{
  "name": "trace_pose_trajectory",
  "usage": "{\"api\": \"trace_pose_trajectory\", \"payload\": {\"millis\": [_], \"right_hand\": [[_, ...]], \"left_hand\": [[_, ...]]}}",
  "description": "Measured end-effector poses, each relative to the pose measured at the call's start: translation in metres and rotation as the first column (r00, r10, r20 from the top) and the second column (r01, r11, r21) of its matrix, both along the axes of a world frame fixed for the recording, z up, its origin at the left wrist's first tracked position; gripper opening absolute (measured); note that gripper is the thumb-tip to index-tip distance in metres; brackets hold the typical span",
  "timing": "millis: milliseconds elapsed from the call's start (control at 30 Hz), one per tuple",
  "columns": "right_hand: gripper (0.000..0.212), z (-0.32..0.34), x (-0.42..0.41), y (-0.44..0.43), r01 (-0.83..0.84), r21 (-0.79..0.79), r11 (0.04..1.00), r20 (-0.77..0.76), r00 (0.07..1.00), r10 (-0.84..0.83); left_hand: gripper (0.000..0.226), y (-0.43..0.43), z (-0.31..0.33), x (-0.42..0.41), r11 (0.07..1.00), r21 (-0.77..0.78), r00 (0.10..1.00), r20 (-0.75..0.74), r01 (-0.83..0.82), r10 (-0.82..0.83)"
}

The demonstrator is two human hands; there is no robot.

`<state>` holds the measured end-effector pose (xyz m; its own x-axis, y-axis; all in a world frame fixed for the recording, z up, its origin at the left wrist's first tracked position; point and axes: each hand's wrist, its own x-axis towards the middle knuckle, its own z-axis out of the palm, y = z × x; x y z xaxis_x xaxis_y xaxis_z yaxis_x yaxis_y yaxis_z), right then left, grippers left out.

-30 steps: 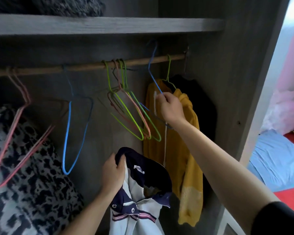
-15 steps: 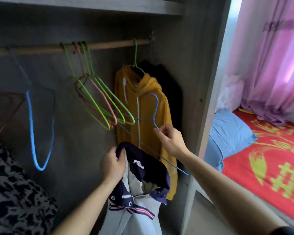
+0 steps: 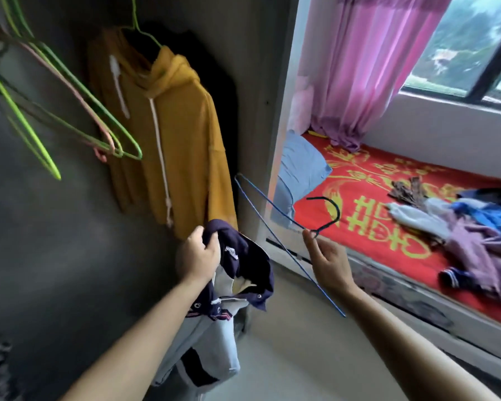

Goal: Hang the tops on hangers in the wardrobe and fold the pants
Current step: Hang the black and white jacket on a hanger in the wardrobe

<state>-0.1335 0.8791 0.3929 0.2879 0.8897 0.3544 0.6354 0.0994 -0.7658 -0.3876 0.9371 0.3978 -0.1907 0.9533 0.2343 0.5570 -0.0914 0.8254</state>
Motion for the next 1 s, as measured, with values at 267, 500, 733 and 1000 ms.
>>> {"api": "trace_pose_trajectory", "payload": {"millis": [267, 500, 733, 1000], "right_hand": [[0.023, 0.0, 0.055, -0.077, 0.09, 0.042, 0.995, 0.251, 0.963, -0.098], [0.03, 0.014, 0.106, -0.152, -0.021, 0.193, 0.981, 0.278, 0.96, -0.034], [0.028, 0.033, 0.135, -0.192, -0.099, 0.166, 0.981, 0.313, 0.949, 0.043], [0.032, 0.055, 0.155, -0.229, -0.131, 0.091, 0.987, 0.363, 0.927, 0.089]], "left_hand": [[0.032, -0.026, 0.004, 0.022, 0.997, 0.062, 0.992, -0.114, 0.055, -0.048], [0.02, -0.062, 0.023, 0.06, 0.973, 0.184, 0.826, -0.563, 0.141, -0.013], [0.014, -0.11, 0.024, 0.106, 0.973, 0.158, 0.711, -0.704, 0.168, -0.008], [0.012, -0.108, 0.038, 0.119, 0.96, 0.175, 0.704, -0.71, 0.217, -0.03]]}}
